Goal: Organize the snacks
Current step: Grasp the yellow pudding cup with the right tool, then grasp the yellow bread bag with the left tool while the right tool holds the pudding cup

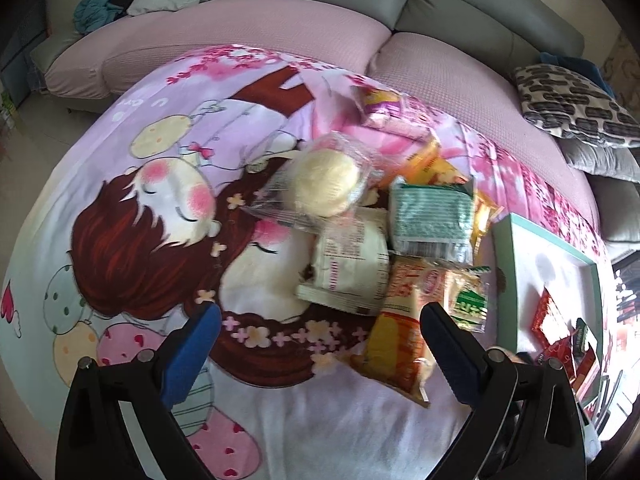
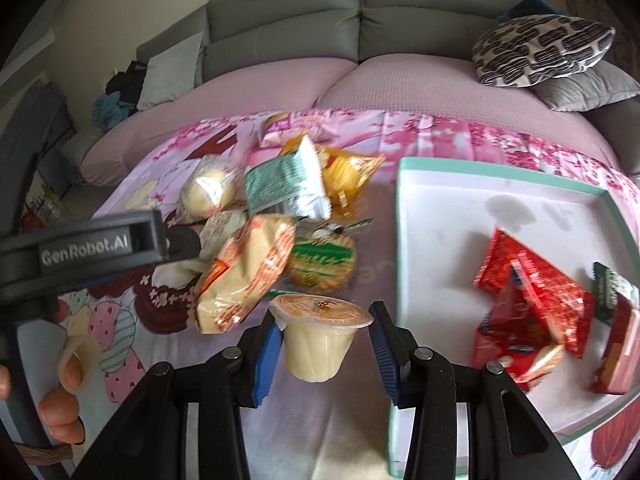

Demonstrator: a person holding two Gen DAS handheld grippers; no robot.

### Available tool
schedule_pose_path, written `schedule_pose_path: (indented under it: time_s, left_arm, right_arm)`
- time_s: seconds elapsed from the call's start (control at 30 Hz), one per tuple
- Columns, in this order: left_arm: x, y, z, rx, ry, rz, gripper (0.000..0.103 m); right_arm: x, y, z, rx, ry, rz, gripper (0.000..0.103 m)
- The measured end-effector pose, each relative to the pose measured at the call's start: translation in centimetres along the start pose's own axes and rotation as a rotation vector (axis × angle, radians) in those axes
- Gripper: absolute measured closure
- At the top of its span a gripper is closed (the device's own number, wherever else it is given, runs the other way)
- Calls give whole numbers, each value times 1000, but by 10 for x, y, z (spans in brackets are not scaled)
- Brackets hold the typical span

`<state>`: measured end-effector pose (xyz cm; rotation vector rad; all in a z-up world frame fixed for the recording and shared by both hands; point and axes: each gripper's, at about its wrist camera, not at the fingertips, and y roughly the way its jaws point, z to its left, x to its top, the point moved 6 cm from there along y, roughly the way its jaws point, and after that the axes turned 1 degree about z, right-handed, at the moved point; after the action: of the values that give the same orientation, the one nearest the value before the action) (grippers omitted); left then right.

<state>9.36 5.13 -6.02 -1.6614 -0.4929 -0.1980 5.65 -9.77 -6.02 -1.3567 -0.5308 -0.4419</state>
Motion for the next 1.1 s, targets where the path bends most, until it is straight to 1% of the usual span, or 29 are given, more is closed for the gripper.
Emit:
schedule_pose_path:
  time_s: [0.13,0.17,0.2,0.27,0.33,0.4,0.57,0.67,0.73,0.87,1.1]
  left_arm:
    - [-4,5,-20,-29,47,6,5]
    - [-5,5,-24,-34,57,6,9]
    - [-6,6,-28,-39,70,7,16]
    - [-9,11,-37,-49,93,19,23]
    - [-12,16,-42,-50,105,33,28]
    - [-14,20,-46,-49,114,46,39]
    - [-16,28,-50,-67,113,67,40]
    - [-17,31,-51,-84,108,77,55]
    - [-17,29,-52,-78,114,67,56]
    - [-15,22,-52,-89,113,43,60]
    - [-11,5,-54,-89,114,7,62]
  right_arm:
    - [2,-11,-13,-17,30,-18,57]
    - [3,-14,-17,-21,37,-21,57]
    - [3,-16,-20,-22,43,-22,57]
    - [3,-18,-25,-28,55,-26,57]
    - [3,-20,-29,-33,62,-28,57]
    - [4,-19,-31,-35,68,-27,57]
    - [3,-20,-35,-32,75,-30,57]
    - [3,-20,-35,-31,75,-30,57]
    - [3,-21,-36,-31,76,-30,57]
    - [4,-21,-35,-32,78,-31,57]
    - [7,-28,-34,-29,82,-50,57]
